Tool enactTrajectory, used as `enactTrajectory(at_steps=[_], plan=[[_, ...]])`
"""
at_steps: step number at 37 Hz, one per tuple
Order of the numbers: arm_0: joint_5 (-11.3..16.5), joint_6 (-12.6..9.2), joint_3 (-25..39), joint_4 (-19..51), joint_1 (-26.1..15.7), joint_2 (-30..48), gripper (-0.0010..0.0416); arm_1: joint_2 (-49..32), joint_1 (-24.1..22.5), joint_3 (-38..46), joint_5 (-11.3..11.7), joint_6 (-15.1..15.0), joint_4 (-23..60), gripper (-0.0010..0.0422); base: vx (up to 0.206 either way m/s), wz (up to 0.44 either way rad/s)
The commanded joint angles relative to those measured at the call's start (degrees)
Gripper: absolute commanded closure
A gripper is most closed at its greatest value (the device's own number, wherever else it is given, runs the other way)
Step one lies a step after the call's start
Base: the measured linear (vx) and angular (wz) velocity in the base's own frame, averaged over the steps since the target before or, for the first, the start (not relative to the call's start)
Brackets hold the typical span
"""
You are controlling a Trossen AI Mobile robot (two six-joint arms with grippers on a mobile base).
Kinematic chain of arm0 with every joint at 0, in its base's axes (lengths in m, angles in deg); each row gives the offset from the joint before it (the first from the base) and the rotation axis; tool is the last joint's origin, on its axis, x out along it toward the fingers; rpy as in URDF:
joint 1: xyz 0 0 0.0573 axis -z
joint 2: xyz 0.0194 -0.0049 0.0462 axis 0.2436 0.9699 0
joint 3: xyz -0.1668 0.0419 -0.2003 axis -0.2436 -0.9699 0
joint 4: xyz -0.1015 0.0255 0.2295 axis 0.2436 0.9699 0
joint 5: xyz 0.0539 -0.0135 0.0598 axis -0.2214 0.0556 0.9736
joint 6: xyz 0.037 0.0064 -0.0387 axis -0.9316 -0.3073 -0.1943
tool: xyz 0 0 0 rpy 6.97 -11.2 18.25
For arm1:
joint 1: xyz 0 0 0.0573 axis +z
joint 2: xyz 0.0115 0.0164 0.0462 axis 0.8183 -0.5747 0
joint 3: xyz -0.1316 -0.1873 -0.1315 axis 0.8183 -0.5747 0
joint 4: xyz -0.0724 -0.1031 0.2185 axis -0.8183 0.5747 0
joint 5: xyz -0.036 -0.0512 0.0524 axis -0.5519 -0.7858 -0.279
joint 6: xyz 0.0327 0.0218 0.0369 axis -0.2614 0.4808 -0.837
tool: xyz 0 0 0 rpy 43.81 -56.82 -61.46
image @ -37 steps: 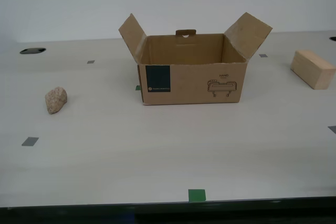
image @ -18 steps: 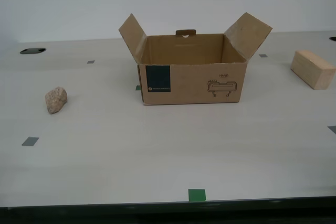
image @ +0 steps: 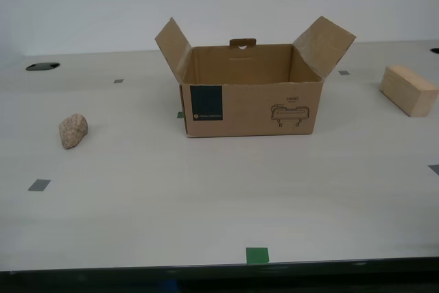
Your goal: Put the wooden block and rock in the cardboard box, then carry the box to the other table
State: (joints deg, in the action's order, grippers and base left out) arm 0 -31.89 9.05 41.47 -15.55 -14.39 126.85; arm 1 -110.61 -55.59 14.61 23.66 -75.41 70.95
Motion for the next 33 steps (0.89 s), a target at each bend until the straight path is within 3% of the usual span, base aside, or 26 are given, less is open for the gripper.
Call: enactTrajectory(at_steps=[1,7,14,33], plan=[[0.0,0.0,0.0,0.0,-0.1,0.0,0.0402,0.0,0.0,0.0,-0.2,-0.8,0.1,0.0373,0.000,0.000],[0.0,-0.2,0.0,-1.0,-0.1,0.6,0.0376,0.0,0.0,0.0,-0.2,-0.8,-0.2,0.0317,0.000,0.000],[0.0,-0.2,0.0,0.9,-0.1,2.0,0.0307,0.0,0.0,0.0,-0.2,-0.8,-0.1,0.0256,0.000,0.000],[0.0,-0.3,0.2,-0.1,-0.1,2.7,0.0009,0.0,-0.1,0.0,-0.2,-0.5,-0.1,0.0119,0.000,0.000]])
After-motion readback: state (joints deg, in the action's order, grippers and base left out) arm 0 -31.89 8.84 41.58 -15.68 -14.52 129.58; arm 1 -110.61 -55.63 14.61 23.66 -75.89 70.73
